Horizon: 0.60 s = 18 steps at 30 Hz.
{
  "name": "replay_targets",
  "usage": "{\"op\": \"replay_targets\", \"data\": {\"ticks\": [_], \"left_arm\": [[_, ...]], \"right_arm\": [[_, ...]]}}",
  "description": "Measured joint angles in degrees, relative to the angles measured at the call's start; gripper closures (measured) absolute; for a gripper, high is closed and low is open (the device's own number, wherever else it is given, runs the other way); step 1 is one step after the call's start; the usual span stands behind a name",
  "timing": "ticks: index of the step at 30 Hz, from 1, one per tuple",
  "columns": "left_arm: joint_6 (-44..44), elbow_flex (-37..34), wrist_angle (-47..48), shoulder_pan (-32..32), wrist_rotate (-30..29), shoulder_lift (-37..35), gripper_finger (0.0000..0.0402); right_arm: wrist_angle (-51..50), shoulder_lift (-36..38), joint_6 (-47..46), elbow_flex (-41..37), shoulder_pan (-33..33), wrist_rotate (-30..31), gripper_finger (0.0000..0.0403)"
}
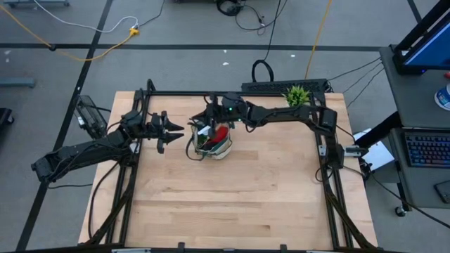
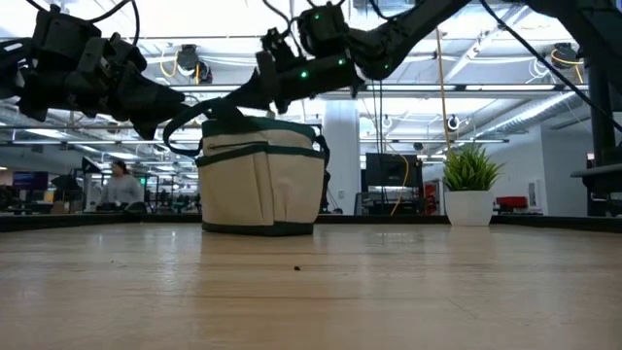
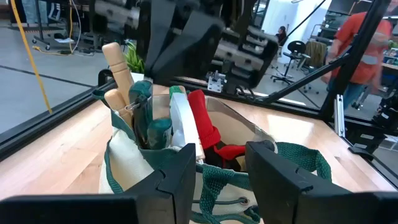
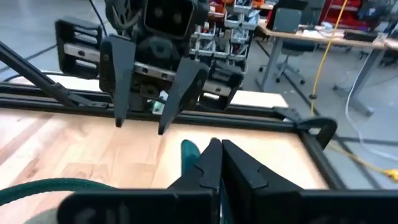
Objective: Pick & Place Garden tools in Gardening bag
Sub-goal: Put the shears into the gardening bag
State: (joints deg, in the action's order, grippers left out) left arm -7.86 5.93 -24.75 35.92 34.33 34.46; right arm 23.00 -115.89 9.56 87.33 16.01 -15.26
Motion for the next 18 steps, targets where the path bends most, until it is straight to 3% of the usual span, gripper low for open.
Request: {"op": "replay_targets", "data": {"ticks": [10,18], "left_arm": [[0.0,0.0,0.0,0.0,0.0,0.0,0.0256],[0.0,0.0,0.0,0.0,0.0,0.0,0.0256]], "right_arm": [[-1.4,-2.3,-1.2,0.0,-0.3,-1.3,0.0402],[-4.2,5.4,1.3,0.0,-0.3,-1.2,0.0402]]}}
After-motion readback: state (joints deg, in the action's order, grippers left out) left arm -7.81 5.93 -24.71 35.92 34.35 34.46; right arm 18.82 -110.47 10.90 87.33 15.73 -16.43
